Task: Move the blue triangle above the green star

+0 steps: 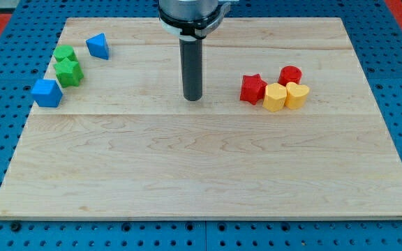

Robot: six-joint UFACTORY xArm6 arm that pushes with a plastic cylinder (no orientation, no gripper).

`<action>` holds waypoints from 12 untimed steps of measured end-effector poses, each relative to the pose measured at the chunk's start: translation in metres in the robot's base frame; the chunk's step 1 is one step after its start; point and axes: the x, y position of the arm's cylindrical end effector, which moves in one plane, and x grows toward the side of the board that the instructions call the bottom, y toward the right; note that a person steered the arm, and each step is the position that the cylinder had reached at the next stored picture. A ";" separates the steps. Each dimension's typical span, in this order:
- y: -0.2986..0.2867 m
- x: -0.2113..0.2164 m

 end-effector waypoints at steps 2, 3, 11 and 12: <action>-0.081 0.069; -0.095 -0.017; -0.192 -0.123; -0.248 -0.144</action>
